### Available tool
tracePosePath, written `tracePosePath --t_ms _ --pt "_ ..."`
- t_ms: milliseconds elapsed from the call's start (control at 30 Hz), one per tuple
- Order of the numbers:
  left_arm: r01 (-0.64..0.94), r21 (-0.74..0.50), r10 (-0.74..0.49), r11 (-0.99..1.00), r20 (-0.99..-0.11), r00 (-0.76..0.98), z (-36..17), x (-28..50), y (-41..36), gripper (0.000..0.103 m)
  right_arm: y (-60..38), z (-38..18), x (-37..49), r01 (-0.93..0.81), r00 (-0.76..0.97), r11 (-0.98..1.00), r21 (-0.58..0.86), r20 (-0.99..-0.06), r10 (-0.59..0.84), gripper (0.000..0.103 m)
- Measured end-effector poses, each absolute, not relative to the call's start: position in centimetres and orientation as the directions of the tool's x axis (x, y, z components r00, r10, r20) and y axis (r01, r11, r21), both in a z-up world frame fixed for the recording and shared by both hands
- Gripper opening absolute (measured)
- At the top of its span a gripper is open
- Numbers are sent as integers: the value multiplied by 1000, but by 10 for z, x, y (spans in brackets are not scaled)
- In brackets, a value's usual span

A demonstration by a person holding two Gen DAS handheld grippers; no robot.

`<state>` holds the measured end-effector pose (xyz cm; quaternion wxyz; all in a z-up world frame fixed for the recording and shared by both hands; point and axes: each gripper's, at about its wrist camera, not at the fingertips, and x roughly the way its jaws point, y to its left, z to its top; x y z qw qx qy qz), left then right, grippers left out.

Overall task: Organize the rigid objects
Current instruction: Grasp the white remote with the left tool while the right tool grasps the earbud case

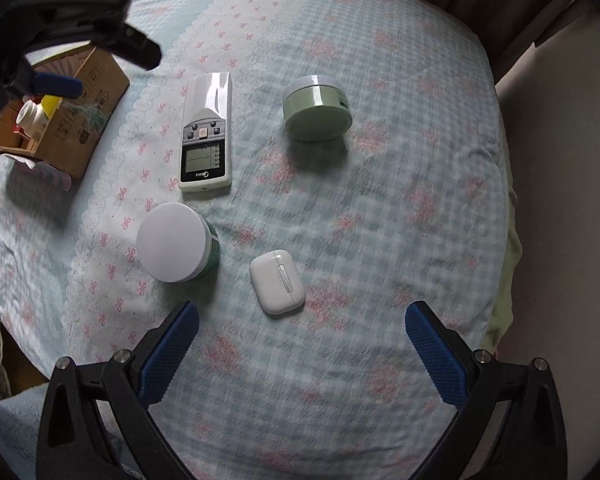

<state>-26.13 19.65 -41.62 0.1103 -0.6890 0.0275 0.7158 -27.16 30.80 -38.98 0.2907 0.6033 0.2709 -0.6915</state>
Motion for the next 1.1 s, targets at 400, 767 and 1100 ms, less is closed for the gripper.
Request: tracePosePath --t_ms 400,767,1100 --pt "-147 7 -17 -989 -998 65 -510 -288 230 103 282 -483 -267 836 19 -548 -9 -999 45 83" --pt "-122 46 -57 -991 -994 89 -533 -285 234 82 282 -505 -278 865 98 -497 73 -995 25 74" --pt "-146 15 -26 -989 -997 71 -523 -278 234 59 287 -503 -282 859 97 -508 64 -995 38 43"
